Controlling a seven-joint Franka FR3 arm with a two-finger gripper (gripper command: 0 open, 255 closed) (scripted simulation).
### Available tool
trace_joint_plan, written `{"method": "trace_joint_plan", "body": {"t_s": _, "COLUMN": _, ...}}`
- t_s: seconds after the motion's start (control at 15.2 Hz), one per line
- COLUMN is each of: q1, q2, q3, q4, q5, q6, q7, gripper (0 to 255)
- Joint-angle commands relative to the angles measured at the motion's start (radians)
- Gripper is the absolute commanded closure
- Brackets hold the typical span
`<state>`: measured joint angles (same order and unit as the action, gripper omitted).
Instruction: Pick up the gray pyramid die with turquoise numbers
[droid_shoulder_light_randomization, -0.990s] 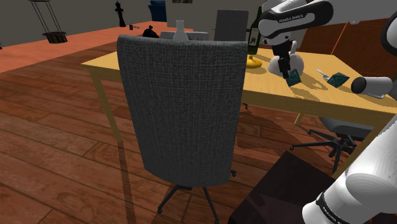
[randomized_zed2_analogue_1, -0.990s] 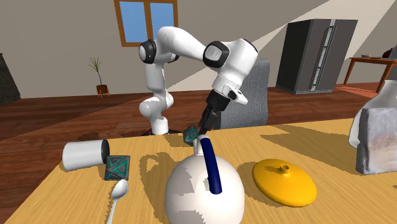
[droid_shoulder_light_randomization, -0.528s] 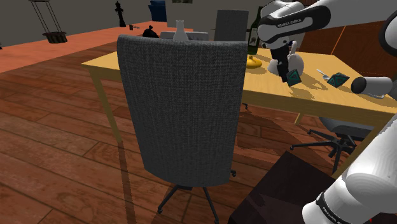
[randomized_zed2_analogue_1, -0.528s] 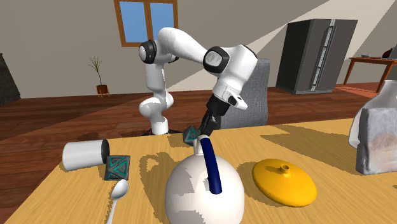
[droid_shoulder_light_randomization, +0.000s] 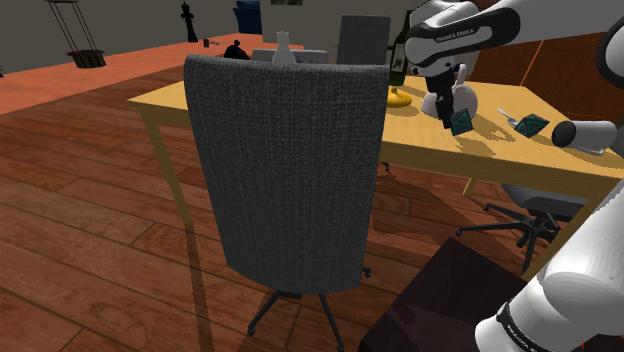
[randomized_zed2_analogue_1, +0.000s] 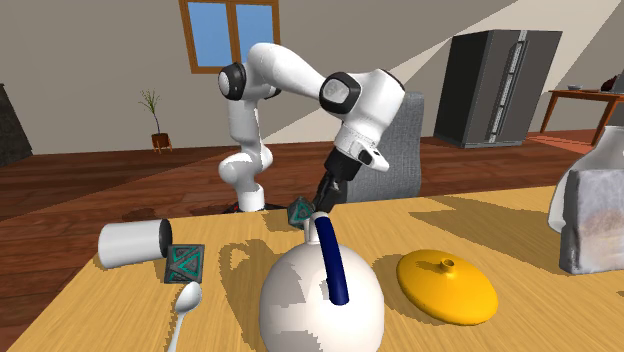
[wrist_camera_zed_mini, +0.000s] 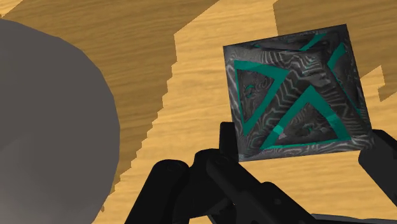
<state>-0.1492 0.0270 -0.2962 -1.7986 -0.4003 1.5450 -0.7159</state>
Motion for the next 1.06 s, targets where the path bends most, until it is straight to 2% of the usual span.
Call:
{"method": "trace_joint_plan", "body": {"t_s": 0.0, "q1": 0.001, "q2": -0.001, "q3": 0.001, "q4": 0.018, "q5": 0.000, "q6": -0.019, "q7": -0.006, "gripper": 255}}
{"method": "trace_joint_plan", "body": {"t_s": 0.86, "q1": 0.004, "q2": 0.012, "q3": 0.003, "q4": 0.203, "q5": -0.003, "q6": -0.181, "q7": -0.069, "gripper": 255}}
{"method": "trace_joint_plan", "body": {"t_s": 0.99, "q1": 0.004, "q2": 0.013, "q3": 0.003, "q4": 0.206, "q5": -0.003, "q6": -0.183, "q7": -0.070, "gripper": 255}}
